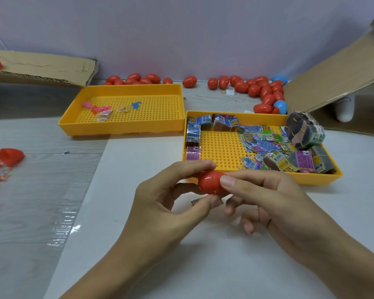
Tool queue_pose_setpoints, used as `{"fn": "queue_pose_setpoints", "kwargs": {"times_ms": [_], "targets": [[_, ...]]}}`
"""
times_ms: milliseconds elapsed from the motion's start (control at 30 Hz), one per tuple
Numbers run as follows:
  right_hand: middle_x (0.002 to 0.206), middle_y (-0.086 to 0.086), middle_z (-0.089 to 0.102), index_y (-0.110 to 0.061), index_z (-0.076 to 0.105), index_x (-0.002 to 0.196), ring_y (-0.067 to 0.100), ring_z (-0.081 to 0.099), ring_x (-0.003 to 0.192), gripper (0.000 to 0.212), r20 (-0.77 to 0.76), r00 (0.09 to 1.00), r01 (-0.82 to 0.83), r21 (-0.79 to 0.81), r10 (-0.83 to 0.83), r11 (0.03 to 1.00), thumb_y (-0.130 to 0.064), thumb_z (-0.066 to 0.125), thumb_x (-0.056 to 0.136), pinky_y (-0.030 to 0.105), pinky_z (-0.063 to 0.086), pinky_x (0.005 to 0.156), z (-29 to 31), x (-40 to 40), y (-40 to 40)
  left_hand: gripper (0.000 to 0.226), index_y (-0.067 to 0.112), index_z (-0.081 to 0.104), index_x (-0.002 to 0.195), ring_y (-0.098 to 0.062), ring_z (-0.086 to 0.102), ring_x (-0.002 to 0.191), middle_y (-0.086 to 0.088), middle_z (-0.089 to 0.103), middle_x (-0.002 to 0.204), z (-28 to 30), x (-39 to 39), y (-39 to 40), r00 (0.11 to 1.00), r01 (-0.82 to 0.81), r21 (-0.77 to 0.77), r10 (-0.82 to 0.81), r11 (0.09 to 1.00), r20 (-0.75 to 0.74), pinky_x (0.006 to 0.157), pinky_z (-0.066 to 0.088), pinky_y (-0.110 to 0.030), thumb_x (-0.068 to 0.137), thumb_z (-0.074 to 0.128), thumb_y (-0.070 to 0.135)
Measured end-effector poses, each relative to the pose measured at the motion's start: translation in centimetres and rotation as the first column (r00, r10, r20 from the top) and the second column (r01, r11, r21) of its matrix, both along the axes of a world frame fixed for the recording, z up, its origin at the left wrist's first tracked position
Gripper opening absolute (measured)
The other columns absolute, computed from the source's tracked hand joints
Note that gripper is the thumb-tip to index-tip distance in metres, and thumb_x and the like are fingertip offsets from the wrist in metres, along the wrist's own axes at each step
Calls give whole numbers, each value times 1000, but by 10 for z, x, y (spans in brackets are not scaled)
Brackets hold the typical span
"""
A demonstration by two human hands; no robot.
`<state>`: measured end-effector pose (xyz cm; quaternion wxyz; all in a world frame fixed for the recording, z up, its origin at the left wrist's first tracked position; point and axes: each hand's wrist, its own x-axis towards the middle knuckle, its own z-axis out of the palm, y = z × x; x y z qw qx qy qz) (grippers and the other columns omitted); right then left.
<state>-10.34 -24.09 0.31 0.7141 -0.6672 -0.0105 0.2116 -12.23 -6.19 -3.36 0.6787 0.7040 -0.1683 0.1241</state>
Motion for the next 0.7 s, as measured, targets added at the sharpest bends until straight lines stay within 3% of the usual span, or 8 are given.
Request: {"fn": "queue_pose_setpoints", "kwargs": {"times_ms": [133, 267, 367, 433, 500, 567, 700], "targets": [[78, 17, 72, -3, 77, 81, 12, 56, 50, 46, -3, 1000, -1, -50, 1, 999, -47, 68, 71, 18, 34, 35, -1, -1, 1, 43, 10, 69, 114, -28, 71, 93, -7, 72, 105, 0, -1, -1, 999, -3, -43, 1, 999, -54, 80, 59, -30, 73, 79, 1], [74, 12, 73, -7, 77, 77, 12, 56, 50, 45, 55, 998, -17, -82, 21, 996, -51, 67, 73, 18, 33, 35, -2, -1, 3, 42, 11, 70, 113, -29, 71, 93, -7, 71, 105, 2, 0, 0, 999, 2, -36, -3, 999, -36, 79, 58, -27, 74, 81, 1], [63, 1, 67, -19, 77, 76, 9, 54, 50, 41, 339, 941, 108, -312, 5, 944, -58, 64, 76, 22, 39, 42, -7, 2, -5, 37, 18, 74, 109, -24, 73, 95, -5, 74, 105, 5, 4, 5, 996, -65, -94, 59, 993, -62, 79, 56, -21, 74, 82, 8], [64, -9, 63, -31, 79, 87, 8, 55, 57, 25, 527, 838, 160, -485, 142, 860, -52, 67, 79, 18, 40, 51, -10, 4, -11, 37, 24, 74, 106, -19, 74, 93, 0, 76, 102, 7, 6, 10, 987, -145, -136, 132, 980, -96, 78, 56, -19, 74, 82, 9], [66, -13, 57, -39, 76, 104, 8, 54, 64, 25, 524, 783, 115, -652, 336, 750, -49, 71, 81, 20, 40, 56, -16, 3, -11, 37, 25, 74, 106, -18, 75, 92, 3, 77, 100, 7, 7, 12, 979, -183, -176, 162, 967, -125, 78, 56, -19, 74, 80, 8], [70, -13, 57, -46, 71, 108, 6, 54, 70, 28, 462, 776, 83, -751, 430, 655, -52, 69, 81, 30, 45, 60, -22, 3, -9, 42, 28, 72, 110, -19, 75, 90, 5, 74, 100, 7, 7, 11, 976, -194, -183, 170, 964, -139, 76, 58, -21, 74, 78, 7], [71, -15, 65, -40, 77, 94, 7, 57, 69, 12, 489, 775, 100, -721, 401, 685, -43, 72, 84, 26, 44, 58, -23, 1, -6, 37, 29, 74, 110, -25, 72, 82, -1, 68, 103, 8, 7, 9, 977, -193, -130, 179, 973, -113, 70, 58, -24, 80, 71, 7]]}}
